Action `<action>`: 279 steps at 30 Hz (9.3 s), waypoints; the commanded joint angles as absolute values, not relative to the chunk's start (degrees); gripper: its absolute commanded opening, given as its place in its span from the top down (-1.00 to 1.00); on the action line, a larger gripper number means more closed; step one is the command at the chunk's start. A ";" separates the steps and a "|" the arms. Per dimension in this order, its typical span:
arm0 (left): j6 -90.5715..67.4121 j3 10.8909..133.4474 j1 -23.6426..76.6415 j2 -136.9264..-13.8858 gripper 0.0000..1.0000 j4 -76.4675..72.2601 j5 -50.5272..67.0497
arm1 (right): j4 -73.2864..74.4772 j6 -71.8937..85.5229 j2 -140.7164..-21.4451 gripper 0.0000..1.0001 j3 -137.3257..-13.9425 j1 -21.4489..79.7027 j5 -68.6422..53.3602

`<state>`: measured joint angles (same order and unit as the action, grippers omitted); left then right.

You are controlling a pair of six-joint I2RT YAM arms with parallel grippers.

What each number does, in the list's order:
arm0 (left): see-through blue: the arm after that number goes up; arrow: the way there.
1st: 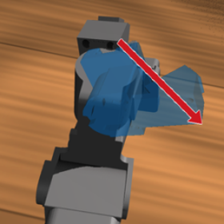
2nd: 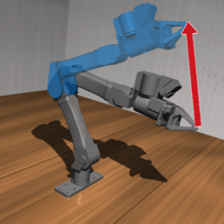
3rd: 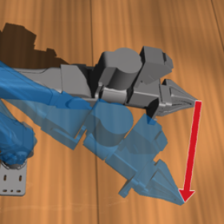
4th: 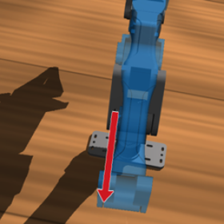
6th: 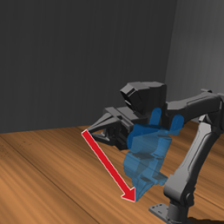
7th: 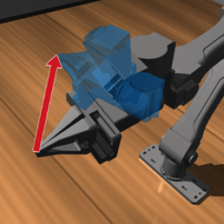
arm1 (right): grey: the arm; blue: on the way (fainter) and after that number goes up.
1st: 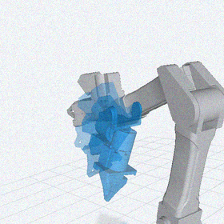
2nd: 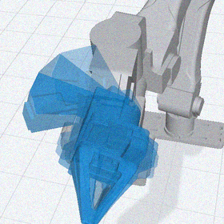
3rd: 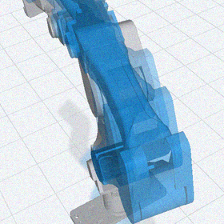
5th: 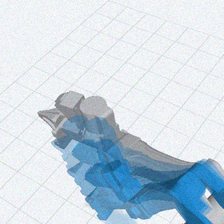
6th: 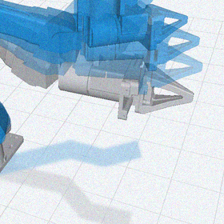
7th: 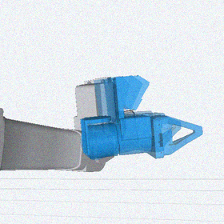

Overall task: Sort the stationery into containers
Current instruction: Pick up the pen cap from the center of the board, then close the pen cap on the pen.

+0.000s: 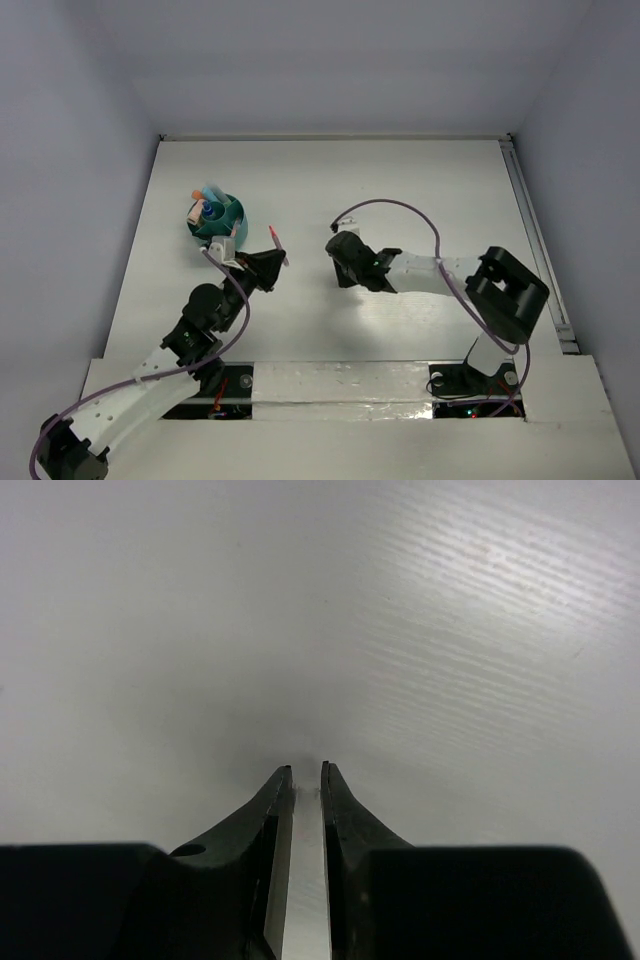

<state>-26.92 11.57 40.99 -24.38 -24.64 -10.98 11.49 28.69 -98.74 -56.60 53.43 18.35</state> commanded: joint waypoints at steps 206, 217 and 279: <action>-30.23 15.03 40.17 -40.43 1.00 -48.69 17.93 | -50.62 18.90 -73.39 1.00 -37.00 55.20 3.25; -31.55 15.82 40.17 -40.34 1.00 -47.81 17.67 | -49.75 18.46 -72.51 1.00 -36.56 55.72 3.25; -25.58 22.41 36.92 -34.37 1.00 -32.08 3.61 | 6.23 22.94 -80.42 1.00 -53.35 54.58 -18.28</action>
